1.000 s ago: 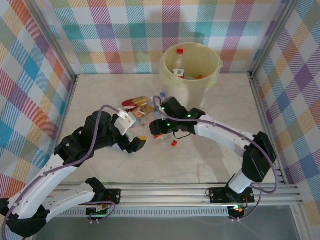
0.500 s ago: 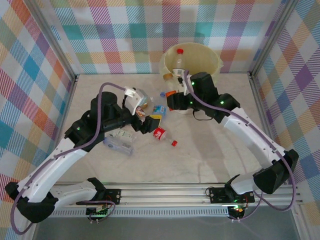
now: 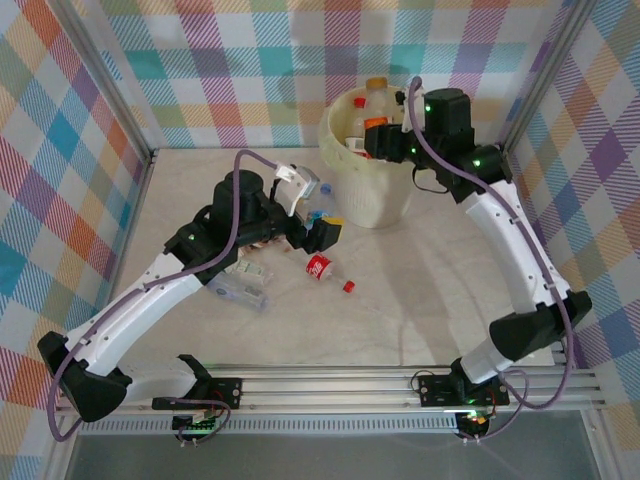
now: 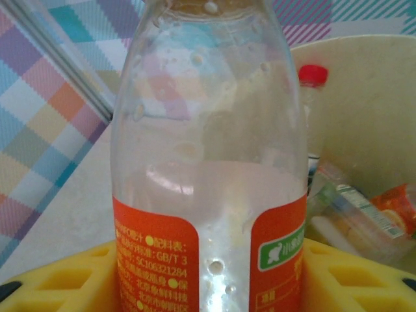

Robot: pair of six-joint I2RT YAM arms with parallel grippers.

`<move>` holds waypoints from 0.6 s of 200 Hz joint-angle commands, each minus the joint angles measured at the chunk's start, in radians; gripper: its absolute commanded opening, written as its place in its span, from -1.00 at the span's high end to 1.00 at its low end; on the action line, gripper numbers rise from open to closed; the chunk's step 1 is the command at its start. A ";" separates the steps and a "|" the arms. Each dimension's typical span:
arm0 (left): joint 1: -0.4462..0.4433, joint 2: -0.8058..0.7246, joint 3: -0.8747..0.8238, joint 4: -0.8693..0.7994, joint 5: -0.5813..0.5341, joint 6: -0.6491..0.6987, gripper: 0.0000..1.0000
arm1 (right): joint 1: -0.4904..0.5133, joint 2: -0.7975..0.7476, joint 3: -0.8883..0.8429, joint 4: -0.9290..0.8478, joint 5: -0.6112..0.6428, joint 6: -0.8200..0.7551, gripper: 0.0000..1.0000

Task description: Put the plastic bottles in the bin

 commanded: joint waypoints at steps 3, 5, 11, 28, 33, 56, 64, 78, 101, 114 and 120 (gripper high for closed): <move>0.009 -0.021 -0.062 0.082 0.020 -0.020 -1.00 | -0.046 0.056 0.076 -0.021 -0.012 -0.046 -0.14; 0.009 -0.023 -0.065 0.084 0.020 -0.021 -1.00 | -0.050 0.062 0.082 -0.021 -0.014 -0.049 -0.14; 0.010 -0.025 -0.078 0.091 0.015 -0.024 -1.00 | -0.061 0.077 0.096 -0.024 -0.018 -0.055 -0.14; 0.010 -0.031 -0.108 0.104 -0.008 -0.021 -1.00 | -0.083 0.119 0.135 -0.036 -0.020 -0.076 -0.14; 0.009 -0.032 -0.113 0.104 -0.021 -0.019 -1.00 | -0.089 0.133 0.148 -0.042 -0.019 -0.083 -0.14; 0.009 -0.031 -0.134 0.113 -0.052 -0.011 -1.00 | -0.105 0.184 0.193 -0.064 0.000 -0.105 -0.14; 0.009 -0.030 -0.136 0.115 -0.048 -0.012 -1.00 | -0.111 0.199 0.204 -0.066 0.011 -0.110 -0.14; 0.009 -0.028 -0.133 0.109 -0.038 -0.011 -1.00 | -0.123 0.229 0.231 -0.085 0.025 -0.118 -0.14; 0.009 -0.028 -0.126 0.095 -0.032 0.000 -1.00 | -0.143 0.289 0.289 -0.133 0.031 -0.123 -0.14; 0.009 -0.030 -0.125 0.085 -0.033 0.011 -1.00 | -0.147 0.316 0.318 -0.167 0.047 -0.127 -0.15; 0.009 -0.031 -0.124 0.082 -0.035 0.016 -1.00 | -0.148 0.326 0.326 -0.179 0.056 -0.128 -0.16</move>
